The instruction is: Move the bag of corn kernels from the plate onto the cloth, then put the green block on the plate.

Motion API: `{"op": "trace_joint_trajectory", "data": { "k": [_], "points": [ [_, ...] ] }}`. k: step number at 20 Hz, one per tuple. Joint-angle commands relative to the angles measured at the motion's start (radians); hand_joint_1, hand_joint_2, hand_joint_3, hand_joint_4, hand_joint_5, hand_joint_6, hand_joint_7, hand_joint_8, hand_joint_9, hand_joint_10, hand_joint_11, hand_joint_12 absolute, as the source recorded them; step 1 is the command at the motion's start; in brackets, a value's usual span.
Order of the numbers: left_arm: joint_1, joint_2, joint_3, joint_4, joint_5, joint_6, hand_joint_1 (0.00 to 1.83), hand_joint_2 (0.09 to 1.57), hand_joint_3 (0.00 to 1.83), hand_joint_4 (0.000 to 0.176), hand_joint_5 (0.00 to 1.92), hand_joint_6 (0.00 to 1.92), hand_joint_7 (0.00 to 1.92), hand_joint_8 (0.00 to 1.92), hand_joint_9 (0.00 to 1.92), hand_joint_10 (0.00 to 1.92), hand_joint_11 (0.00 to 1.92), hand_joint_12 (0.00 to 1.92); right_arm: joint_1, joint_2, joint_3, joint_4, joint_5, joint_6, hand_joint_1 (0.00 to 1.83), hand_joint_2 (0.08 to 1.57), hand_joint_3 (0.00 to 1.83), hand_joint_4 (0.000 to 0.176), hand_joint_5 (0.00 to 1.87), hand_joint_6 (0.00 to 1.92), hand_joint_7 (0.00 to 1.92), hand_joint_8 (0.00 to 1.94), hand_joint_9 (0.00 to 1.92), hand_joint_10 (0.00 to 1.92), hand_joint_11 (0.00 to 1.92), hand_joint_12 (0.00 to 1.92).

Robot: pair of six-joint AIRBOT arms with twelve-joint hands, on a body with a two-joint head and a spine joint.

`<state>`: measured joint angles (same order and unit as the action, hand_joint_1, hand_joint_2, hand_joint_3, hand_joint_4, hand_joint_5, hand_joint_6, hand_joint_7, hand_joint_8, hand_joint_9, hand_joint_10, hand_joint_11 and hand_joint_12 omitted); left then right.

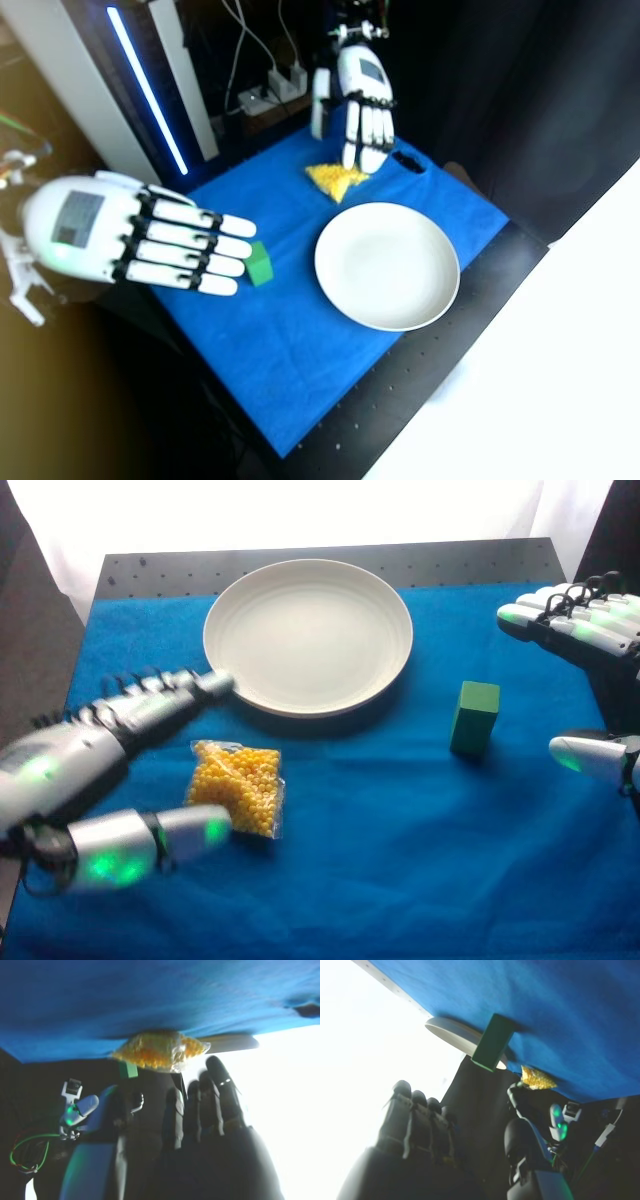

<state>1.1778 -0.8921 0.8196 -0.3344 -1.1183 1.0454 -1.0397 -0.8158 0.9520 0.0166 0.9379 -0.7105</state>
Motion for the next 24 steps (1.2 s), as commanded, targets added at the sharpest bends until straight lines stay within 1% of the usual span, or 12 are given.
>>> {"op": "trace_joint_trajectory", "data": {
  "k": [1,2,4,6,10,17,18,19,21,22,23,24],
  "points": [
    [-0.007,0.011,0.000,0.006,-0.159,0.005,0.31,1.13,0.00,0.157,0.00,0.00,0.00,0.00,0.00,0.00,0.00,0.00,0.009,0.001,0.009,0.011,0.122,0.012,0.55,1.32,0.00,0.000,0.00,0.00,0.00,0.00,0.00,0.00,0.02,0.01],
    [-0.007,0.013,0.000,-0.008,-0.178,0.010,0.31,1.12,0.00,0.172,0.00,0.00,0.00,0.00,0.00,0.00,0.00,0.00,0.009,-0.011,0.027,0.000,0.115,0.037,0.57,1.31,0.00,0.000,0.00,0.00,0.00,0.00,0.00,0.00,0.01,0.01],
    [-0.001,0.016,0.000,-0.028,-0.210,0.013,0.33,1.13,0.00,0.175,0.00,0.00,0.00,0.00,0.00,0.00,0.00,0.00,0.009,-0.044,0.063,-0.013,0.102,0.078,0.65,1.25,0.02,0.000,0.00,0.00,0.00,0.00,0.02,0.01,0.00,0.43],
    [0.003,0.017,0.000,-0.047,-0.238,0.013,0.37,1.14,0.00,0.158,0.00,0.00,0.00,0.00,0.00,0.00,0.00,0.00,0.010,-0.068,0.086,-0.012,0.094,0.102,0.74,1.22,0.00,0.000,0.00,0.00,0.00,0.00,0.03,0.01,0.00,0.65],
    [0.016,0.017,-0.001,-0.080,-0.277,0.016,0.45,1.13,0.00,0.176,0.00,0.00,0.00,0.00,0.00,0.00,0.00,0.00,0.055,-0.111,0.114,-0.026,0.035,0.108,0.71,1.23,0.00,0.000,0.00,0.00,0.00,0.00,0.00,0.00,0.00,0.12],
    [0.047,0.022,-0.012,-0.115,-0.324,0.016,0.49,1.13,0.00,0.176,0.00,0.00,0.00,0.00,0.00,0.00,0.00,0.00,0.117,-0.178,0.162,-0.055,-0.047,0.110,0.70,1.23,0.00,0.006,0.00,0.00,0.00,0.00,0.03,0.01,0.06,0.04],
    [0.048,0.022,-0.012,-0.116,-0.324,0.016,0.47,1.15,0.01,0.144,0.00,0.00,0.00,0.00,0.00,0.00,0.00,0.00,0.120,-0.186,0.169,-0.055,-0.055,0.115,0.68,1.24,0.00,0.000,0.00,0.00,0.00,0.00,0.07,0.01,0.01,0.42],
    [0.048,0.021,-0.012,-0.116,-0.324,0.016,0.45,1.16,0.01,0.123,0.00,0.00,0.00,0.00,0.00,0.00,0.00,0.00,0.123,-0.194,0.176,-0.055,-0.061,0.119,0.76,1.25,0.00,0.000,0.22,0.05,0.43,0.22,0.34,0.83,0.06,1.61],
    [0.049,0.021,-0.012,-0.117,-0.324,0.016,0.45,1.16,0.01,0.118,0.00,0.00,0.00,0.00,0.00,0.00,0.00,0.00,0.131,-0.205,0.186,-0.058,-0.076,0.124,0.90,1.25,0.00,0.000,0.33,0.09,0.64,0.33,0.49,1.07,0.25,1.76],
    [0.049,0.021,-0.012,-0.117,-0.323,0.016,0.45,1.16,0.01,0.114,0.00,0.00,0.00,0.00,0.00,0.00,0.00,0.00,0.138,-0.207,0.189,-0.064,-0.079,0.127,1.24,1.19,0.00,0.000,0.57,0.19,0.82,1.03,0.87,1.14,0.70,1.68],
    [0.049,0.020,-0.012,-0.117,-0.323,0.016,0.44,1.16,0.00,0.116,0.00,0.00,0.00,0.00,0.00,0.00,0.00,0.00,0.147,-0.207,0.191,-0.071,-0.079,0.131,1.20,1.24,0.01,0.000,0.65,1.15,0.76,1.33,1.02,1.16,0.92,1.59],
    [0.051,0.020,-0.013,-0.118,-0.323,0.016,0.44,1.16,0.00,0.127,0.00,0.00,0.00,0.00,0.00,0.00,0.00,0.00,0.164,-0.207,0.193,-0.083,-0.079,0.135,1.19,1.29,0.01,0.000,0.56,1.35,0.78,1.52,0.99,1.34,0.95,1.66]
  ]
}}
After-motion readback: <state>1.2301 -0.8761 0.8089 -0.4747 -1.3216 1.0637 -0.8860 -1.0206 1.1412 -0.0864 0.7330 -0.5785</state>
